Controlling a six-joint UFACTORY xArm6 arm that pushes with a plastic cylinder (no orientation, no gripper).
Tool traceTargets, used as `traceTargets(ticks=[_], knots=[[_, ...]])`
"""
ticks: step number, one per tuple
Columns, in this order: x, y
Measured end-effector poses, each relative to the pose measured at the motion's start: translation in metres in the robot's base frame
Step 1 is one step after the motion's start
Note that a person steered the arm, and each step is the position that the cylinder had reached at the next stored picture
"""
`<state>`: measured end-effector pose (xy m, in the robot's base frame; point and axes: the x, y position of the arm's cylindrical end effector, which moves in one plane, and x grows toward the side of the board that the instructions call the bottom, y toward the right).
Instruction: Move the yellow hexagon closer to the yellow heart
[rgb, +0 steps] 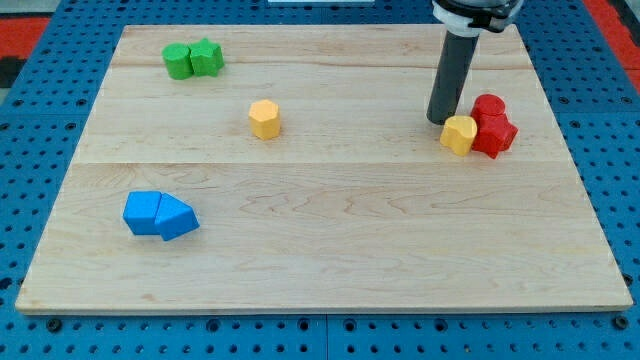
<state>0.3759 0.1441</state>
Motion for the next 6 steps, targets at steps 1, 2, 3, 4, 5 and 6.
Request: traceTargets(ticks=[1,2,3,4,5,6], knots=[[0.005,-0.053],[0.030,-0.130],[0.034,-0.183],[0.027,-0.231],[0.004,-0.258],[-0.031,-0.223]])
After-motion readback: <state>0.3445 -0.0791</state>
